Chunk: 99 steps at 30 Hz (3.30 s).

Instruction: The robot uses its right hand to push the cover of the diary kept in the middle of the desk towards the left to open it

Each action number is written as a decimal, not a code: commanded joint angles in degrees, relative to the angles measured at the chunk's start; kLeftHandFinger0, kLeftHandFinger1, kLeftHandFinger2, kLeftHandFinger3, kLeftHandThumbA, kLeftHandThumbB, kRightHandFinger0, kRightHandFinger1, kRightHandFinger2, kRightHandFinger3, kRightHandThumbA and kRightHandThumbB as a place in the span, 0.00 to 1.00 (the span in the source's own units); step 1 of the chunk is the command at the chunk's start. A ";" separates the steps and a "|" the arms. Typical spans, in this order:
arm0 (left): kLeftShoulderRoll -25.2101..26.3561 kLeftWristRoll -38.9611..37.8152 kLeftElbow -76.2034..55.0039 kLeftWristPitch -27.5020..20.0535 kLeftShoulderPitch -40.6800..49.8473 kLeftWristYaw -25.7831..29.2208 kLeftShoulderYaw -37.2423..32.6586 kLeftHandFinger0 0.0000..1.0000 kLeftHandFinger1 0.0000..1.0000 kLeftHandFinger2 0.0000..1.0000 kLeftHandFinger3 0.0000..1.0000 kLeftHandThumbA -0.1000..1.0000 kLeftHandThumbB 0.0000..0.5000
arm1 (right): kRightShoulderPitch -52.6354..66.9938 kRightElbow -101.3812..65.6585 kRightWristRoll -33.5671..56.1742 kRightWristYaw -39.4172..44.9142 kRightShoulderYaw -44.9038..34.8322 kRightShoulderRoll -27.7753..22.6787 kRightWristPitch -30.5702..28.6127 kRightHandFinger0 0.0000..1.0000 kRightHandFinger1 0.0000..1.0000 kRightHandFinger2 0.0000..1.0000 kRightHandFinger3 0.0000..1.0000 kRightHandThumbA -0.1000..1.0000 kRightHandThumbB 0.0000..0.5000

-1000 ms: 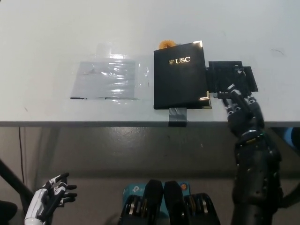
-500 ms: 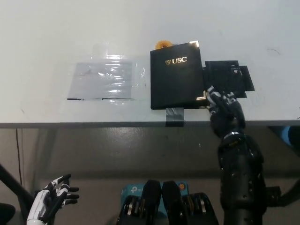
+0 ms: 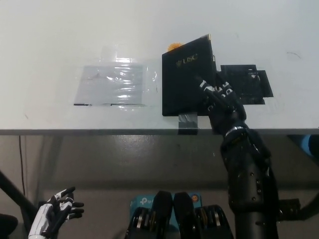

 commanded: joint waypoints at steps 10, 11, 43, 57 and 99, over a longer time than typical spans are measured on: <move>0.71 0.83 -1.83 0.21 -1.03 -0.49 -1.67 0.59 0.50 0.51 0.73 0.59 0.52 | -0.82 1.53 0.90 -0.09 0.86 3.97 -1.70 0.87 0.88 0.86 0.91 1.00 0.27; 0.68 0.90 -1.97 0.50 -1.09 -0.33 -1.80 0.59 0.50 0.52 0.73 0.59 0.52 | -0.89 1.44 0.75 0.06 1.08 4.26 -1.97 0.87 0.89 0.88 0.92 1.00 0.27; 3.55 3.20 -2.60 0.65 -3.51 -2.37 -6.34 0.57 0.49 0.52 0.69 0.66 0.81 | -13.70 18.63 -34.02 4.87 39.08 -13.09 -11.86 0.92 0.97 0.99 1.00 1.00 0.47; 3.49 3.89 -3.89 3.79 -5.40 -2.42 -8.13 0.60 0.51 0.55 0.70 0.62 0.70 | -12.24 23.05 -40.97 6.51 49.47 -10.51 -17.52 0.00 0.12 0.26 0.71 1.00 0.41; 2.62 4.05 -3.69 2.03 -2.68 -3.35 -8.17 0.59 0.50 0.52 0.71 0.61 0.59 | -13.76 9.30 -48.87 18.02 46.07 -11.57 -16.87 0.25 0.39 0.52 0.87 1.00 0.37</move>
